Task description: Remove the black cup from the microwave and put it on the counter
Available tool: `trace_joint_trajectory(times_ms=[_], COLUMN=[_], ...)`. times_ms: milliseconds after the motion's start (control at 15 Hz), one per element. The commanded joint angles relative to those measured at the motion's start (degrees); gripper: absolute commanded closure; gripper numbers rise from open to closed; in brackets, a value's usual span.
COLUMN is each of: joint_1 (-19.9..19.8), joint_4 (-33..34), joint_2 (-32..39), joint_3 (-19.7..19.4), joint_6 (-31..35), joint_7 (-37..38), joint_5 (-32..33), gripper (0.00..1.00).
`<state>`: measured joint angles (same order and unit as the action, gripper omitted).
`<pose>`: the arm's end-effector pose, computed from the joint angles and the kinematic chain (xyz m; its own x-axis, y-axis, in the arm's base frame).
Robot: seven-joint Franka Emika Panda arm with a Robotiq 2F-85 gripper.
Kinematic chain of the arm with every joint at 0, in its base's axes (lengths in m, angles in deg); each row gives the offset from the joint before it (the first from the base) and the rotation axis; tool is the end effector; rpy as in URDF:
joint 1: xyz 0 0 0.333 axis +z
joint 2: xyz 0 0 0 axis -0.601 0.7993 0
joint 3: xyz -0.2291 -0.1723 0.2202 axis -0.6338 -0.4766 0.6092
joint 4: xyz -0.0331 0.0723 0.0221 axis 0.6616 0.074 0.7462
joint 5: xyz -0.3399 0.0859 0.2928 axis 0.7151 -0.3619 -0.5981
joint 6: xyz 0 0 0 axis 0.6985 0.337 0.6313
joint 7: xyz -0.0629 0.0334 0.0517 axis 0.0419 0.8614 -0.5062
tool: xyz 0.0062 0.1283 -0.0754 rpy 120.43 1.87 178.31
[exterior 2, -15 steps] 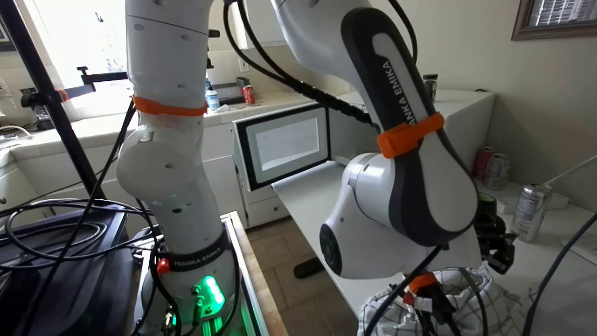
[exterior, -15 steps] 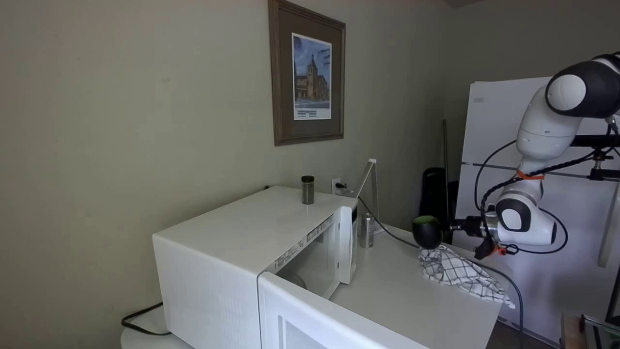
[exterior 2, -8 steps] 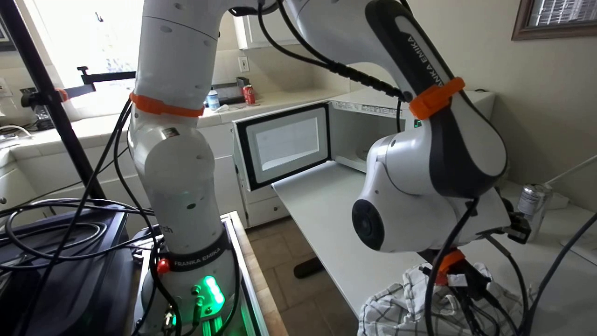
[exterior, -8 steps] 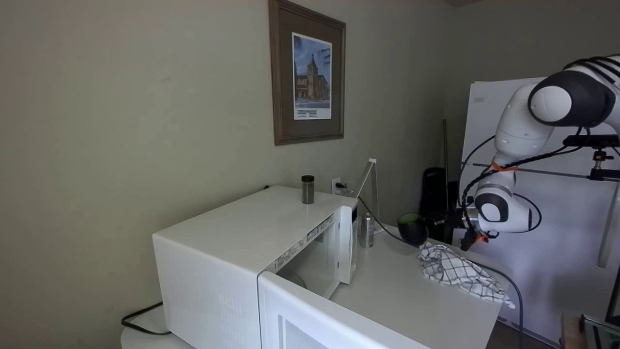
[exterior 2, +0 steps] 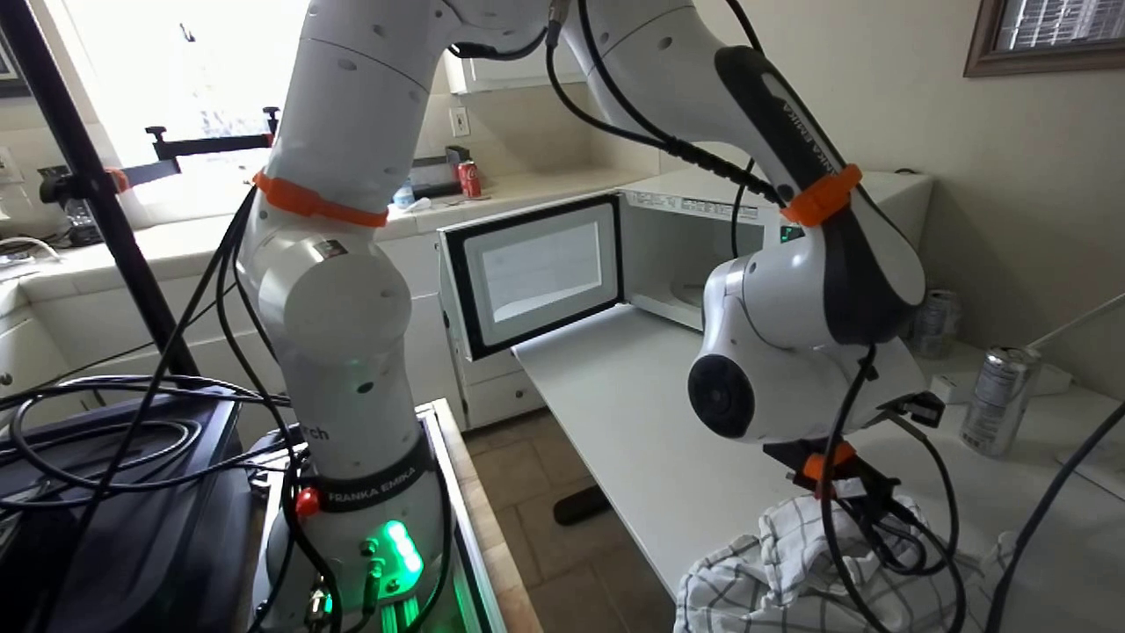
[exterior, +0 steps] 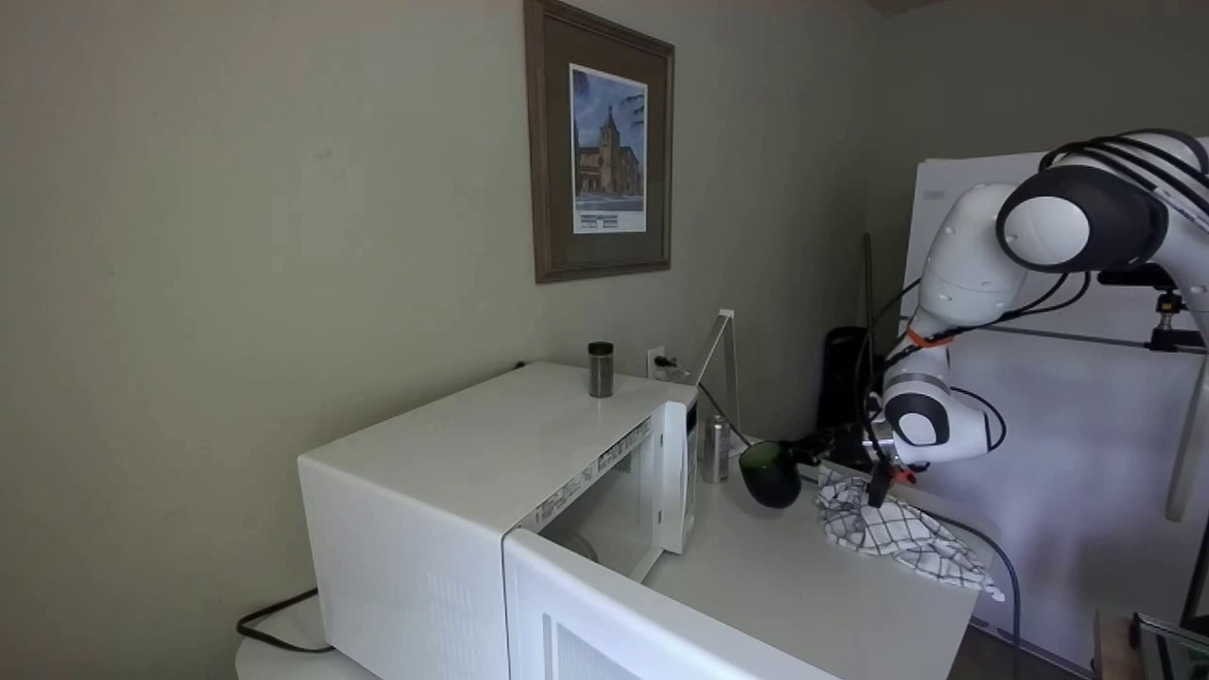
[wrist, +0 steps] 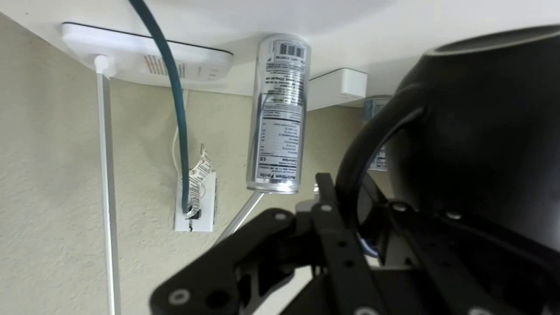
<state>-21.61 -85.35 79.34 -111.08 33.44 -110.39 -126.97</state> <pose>0.5365 -0.2309 0.1429 0.3422 0.1196 0.9320 0.1043 -0.9906 0.0888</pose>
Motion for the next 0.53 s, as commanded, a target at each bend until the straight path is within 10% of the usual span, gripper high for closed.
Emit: trace_joint_trajectory(times_ms=[0,467], joint_1=[-0.37,-4.27], joint_4=[0.14,2.63], joint_2=[0.10,2.90], joint_3=[0.57,3.70], joint_6=[0.01,-4.27], joint_7=[0.00,-1.17], joint_5=[0.00,-0.10], gripper=[0.83,0.96])
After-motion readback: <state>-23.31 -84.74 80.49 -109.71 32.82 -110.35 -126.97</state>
